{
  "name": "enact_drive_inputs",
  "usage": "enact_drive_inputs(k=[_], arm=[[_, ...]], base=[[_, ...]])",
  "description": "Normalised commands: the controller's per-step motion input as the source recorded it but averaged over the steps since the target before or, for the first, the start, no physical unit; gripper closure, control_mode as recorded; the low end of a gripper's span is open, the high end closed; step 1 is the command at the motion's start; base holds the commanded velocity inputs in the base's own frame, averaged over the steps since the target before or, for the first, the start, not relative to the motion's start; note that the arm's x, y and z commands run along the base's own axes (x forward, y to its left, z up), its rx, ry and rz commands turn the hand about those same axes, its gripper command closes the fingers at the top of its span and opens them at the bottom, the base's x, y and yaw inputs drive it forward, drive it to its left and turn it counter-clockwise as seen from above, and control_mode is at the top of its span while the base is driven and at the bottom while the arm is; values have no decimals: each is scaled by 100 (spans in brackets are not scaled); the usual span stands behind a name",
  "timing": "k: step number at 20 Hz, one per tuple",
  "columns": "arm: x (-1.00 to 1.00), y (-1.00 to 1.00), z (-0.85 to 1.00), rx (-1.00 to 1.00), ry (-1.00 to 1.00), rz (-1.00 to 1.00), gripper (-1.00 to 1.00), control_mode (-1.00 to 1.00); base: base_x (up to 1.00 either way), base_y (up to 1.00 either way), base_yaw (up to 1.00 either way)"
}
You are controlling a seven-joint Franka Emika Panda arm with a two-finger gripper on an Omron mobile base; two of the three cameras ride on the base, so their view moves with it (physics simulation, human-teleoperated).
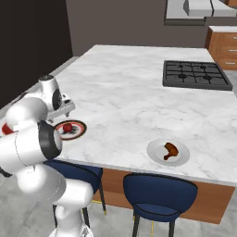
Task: Pick the chicken drumstick and tomato from their plates and place them in the bowl. Then put the bowl in the fridge.
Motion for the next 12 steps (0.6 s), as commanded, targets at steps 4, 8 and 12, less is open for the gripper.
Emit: enact_drive_inputs(k=[4,8,12], arm=[[11,1,-35,0,0,0,-100,-100],[13,0,-29,-1,0,0,-100,-100],[33,1,-22,0,0,0,-100,-100]], base=[[0,0,0],[0,0,0],[0,0,0]])
